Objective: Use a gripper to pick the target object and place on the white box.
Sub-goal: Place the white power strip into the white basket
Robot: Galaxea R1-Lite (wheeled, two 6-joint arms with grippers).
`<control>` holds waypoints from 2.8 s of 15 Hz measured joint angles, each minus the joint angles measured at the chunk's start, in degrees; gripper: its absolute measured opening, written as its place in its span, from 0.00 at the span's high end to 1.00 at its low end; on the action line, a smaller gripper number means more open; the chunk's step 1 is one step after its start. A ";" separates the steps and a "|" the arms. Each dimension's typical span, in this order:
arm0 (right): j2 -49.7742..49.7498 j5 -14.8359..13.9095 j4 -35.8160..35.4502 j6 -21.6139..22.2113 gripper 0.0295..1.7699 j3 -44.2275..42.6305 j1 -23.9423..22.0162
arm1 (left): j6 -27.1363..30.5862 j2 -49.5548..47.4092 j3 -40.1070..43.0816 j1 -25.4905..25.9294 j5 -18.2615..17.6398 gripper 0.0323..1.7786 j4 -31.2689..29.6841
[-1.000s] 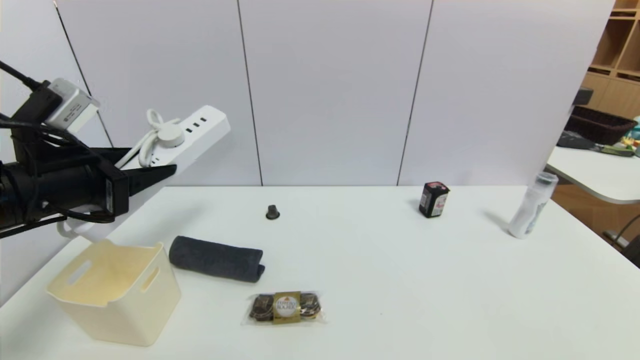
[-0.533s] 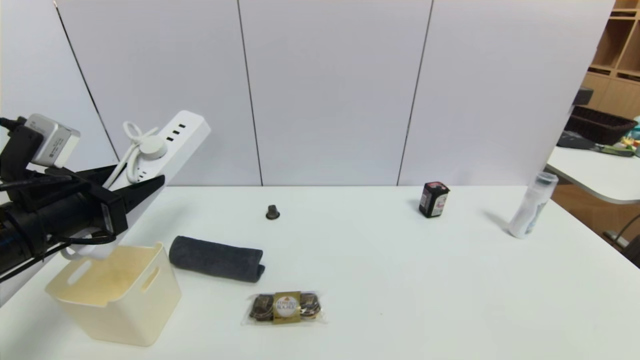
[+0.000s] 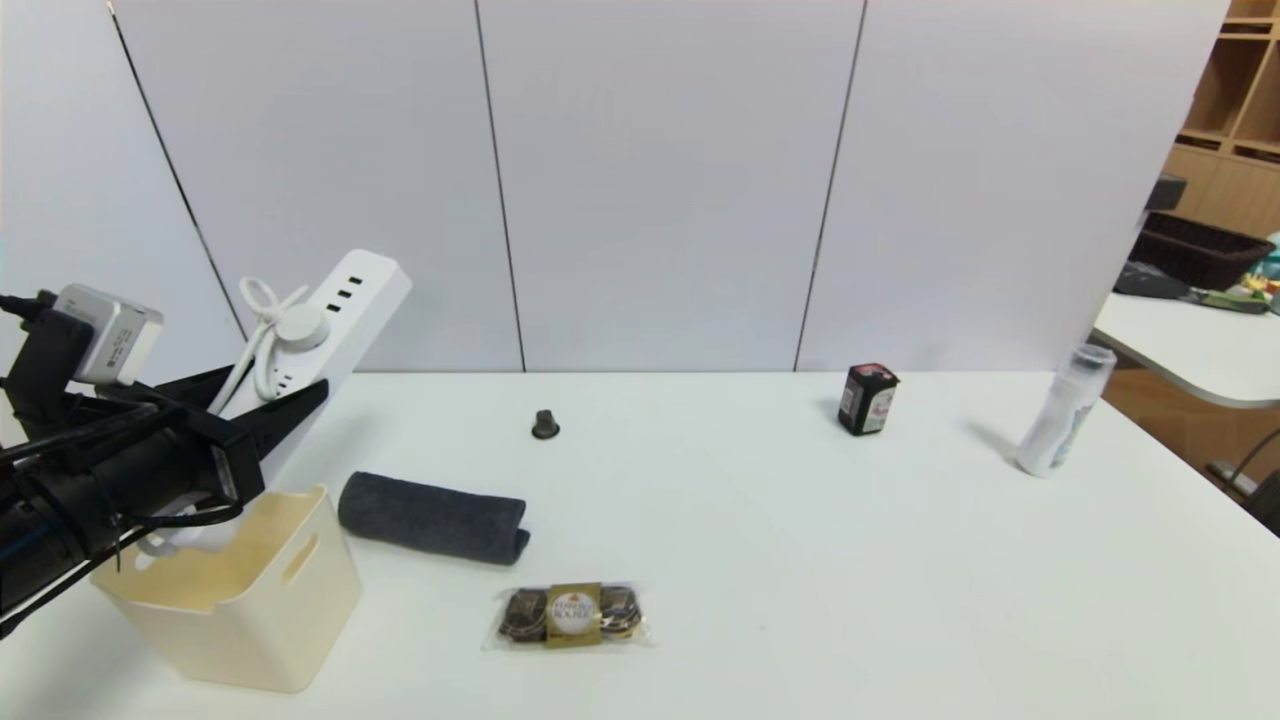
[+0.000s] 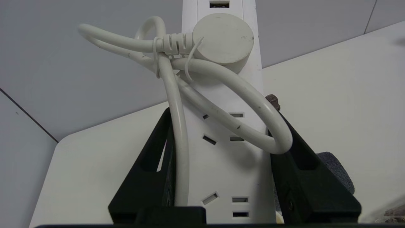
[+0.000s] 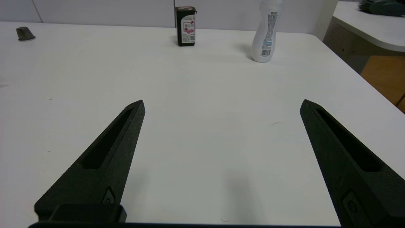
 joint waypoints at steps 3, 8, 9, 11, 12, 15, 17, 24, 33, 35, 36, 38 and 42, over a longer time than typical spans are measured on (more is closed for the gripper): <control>0.00 0.00 0.00 0.04 0.04 0.00 0.00 | -0.26 1.18 2.18 0.00 0.80 0.52 -3.04; 0.00 0.00 0.00 0.01 0.04 0.00 0.00 | -1.30 2.50 3.06 0.00 2.01 0.52 -5.55; 0.00 -0.02 0.00 0.01 0.04 0.00 0.00 | -1.30 2.67 3.12 0.00 2.01 0.52 -6.02; 0.00 0.01 0.01 0.01 0.04 0.00 0.00 | -1.52 3.24 3.30 -0.02 2.01 0.52 -7.01; 0.00 0.00 -0.02 0.04 0.04 0.00 0.00 | -1.60 3.57 3.50 -0.02 2.01 0.52 -7.58; 0.00 0.00 -0.02 0.04 0.04 0.00 0.00 | -1.88 4.73 3.61 0.00 2.06 0.52 -8.89; 0.00 0.04 0.00 0.01 0.04 0.00 0.00 | -1.94 5.14 3.63 0.00 2.51 0.52 -9.02; 0.00 0.01 0.00 0.04 0.04 0.00 0.00 | -2.32 5.42 4.22 0.00 2.86 0.52 -10.29; 0.00 0.01 0.01 0.01 0.04 0.00 0.00 | -1.50 3.80 0.13 -0.06 4.22 0.52 -8.45; 0.00 0.01 0.00 0.04 0.04 0.00 0.00 | -0.55 2.32 -4.28 -0.09 4.08 0.52 -2.21; 0.00 0.00 0.01 0.01 0.04 0.00 0.00 | 0.44 1.49 -7.00 -0.09 4.07 0.52 1.93; 0.00 0.01 0.00 0.04 0.04 0.00 0.00 | 2.50 -0.20 -13.48 -0.09 3.97 0.52 12.04; 0.00 0.01 0.00 0.01 0.04 0.00 0.00 | 8.09 -2.73 -28.22 -0.16 4.08 0.52 36.60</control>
